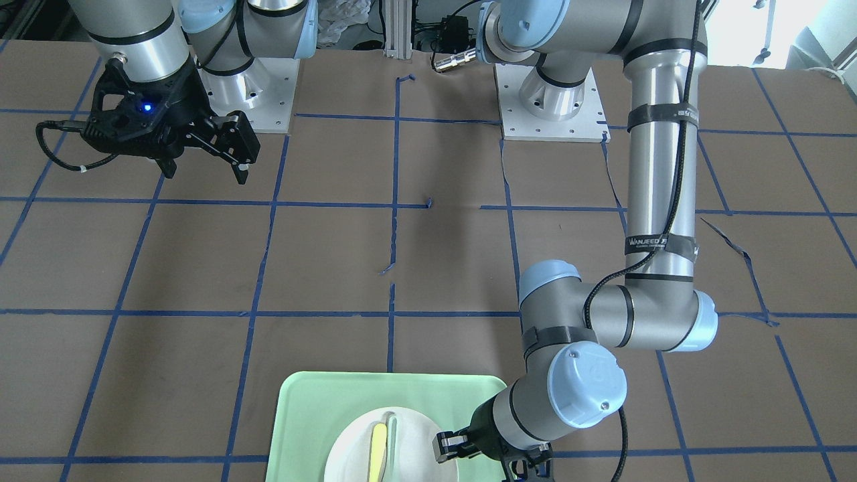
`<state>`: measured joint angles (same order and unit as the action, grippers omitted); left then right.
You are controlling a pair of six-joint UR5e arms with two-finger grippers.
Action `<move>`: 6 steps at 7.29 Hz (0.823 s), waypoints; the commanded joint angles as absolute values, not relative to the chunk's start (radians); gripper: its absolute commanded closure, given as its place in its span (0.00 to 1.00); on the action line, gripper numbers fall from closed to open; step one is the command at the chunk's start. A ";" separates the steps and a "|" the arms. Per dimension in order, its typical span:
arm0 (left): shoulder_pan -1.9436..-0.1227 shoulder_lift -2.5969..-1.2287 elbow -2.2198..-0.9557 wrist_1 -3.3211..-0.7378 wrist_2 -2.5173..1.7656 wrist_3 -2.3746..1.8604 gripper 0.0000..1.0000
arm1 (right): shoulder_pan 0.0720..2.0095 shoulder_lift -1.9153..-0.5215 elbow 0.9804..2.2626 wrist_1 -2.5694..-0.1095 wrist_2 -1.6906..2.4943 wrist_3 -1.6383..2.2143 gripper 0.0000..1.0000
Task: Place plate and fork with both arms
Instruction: 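Open the left gripper and lift it away from the plate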
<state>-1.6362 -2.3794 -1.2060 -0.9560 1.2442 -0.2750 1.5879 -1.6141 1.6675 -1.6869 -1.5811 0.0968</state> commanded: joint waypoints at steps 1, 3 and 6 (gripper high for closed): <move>-1.612 -2.178 -1.416 -0.933 1.407 -0.253 0.00 | 1.588 -1.614 1.667 -1.687 -1.582 0.097 0.00; -1.574 -1.946 -1.584 -1.099 1.477 -0.016 0.00 | 1.588 -1.614 1.667 -1.687 -1.580 0.097 0.00; -1.583 -1.694 -1.551 -1.460 1.580 -0.012 0.00 | 1.588 -1.615 1.667 -1.687 -1.580 0.098 0.00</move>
